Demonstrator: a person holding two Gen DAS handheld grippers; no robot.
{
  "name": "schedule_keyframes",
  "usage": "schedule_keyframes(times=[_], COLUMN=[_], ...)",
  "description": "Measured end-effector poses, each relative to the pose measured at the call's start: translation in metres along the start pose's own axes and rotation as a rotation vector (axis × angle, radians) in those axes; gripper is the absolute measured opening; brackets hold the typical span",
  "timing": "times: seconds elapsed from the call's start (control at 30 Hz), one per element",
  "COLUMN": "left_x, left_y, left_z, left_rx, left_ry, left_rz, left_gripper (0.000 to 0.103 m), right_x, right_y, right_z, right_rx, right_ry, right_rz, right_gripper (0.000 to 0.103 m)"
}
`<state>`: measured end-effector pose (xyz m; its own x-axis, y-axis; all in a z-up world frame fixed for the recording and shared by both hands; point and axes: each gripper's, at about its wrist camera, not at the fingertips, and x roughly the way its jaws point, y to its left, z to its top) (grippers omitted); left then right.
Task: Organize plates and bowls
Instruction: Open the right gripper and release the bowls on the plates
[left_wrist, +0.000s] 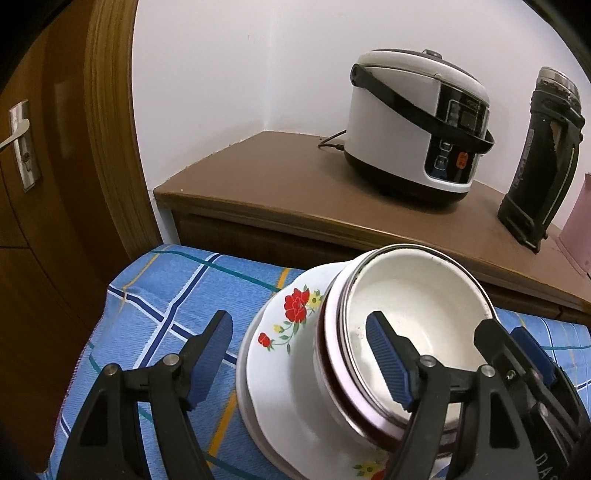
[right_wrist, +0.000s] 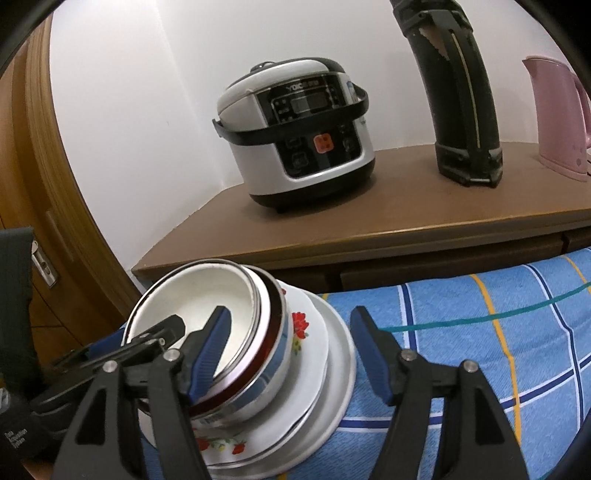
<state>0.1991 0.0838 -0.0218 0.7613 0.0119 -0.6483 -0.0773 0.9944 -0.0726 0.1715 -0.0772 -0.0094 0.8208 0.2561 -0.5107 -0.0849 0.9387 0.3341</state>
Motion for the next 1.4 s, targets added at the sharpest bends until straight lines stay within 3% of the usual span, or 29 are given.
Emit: schedule_keyframes(times=[0.13, 0.4, 0.63, 1.4], left_x=[-0.009, -0.025, -0.033, -0.059], left_y=[0.001, 0.000, -0.002, -0.002], left_z=[-0.002, -0.006, -0.011, -0.020], left_rx=[0.003, 0.019, 0.038, 0.063], left_ry=[-0.024, -0.047, -0.058, -0.097], left_rz=[0.006, 0.006, 0.021, 0.054], left_gripper=[0.077, 0.079, 0.079, 0.080], right_x=[-0.009, -0.041, -0.057, -0.048], right_y=[0.000, 0.001, 0.002, -0.002], right_z=[-0.003, -0.011, -0.015, -0.015], right_rx=[-0.008, -0.024, -0.023, -0.014], right_ry=[-0.034, -0.136, -0.189, -0.114], right_rz=[-0.001, 0.002, 0.000, 0.007], right_gripper=[0.071, 0.090, 0.095, 0.096])
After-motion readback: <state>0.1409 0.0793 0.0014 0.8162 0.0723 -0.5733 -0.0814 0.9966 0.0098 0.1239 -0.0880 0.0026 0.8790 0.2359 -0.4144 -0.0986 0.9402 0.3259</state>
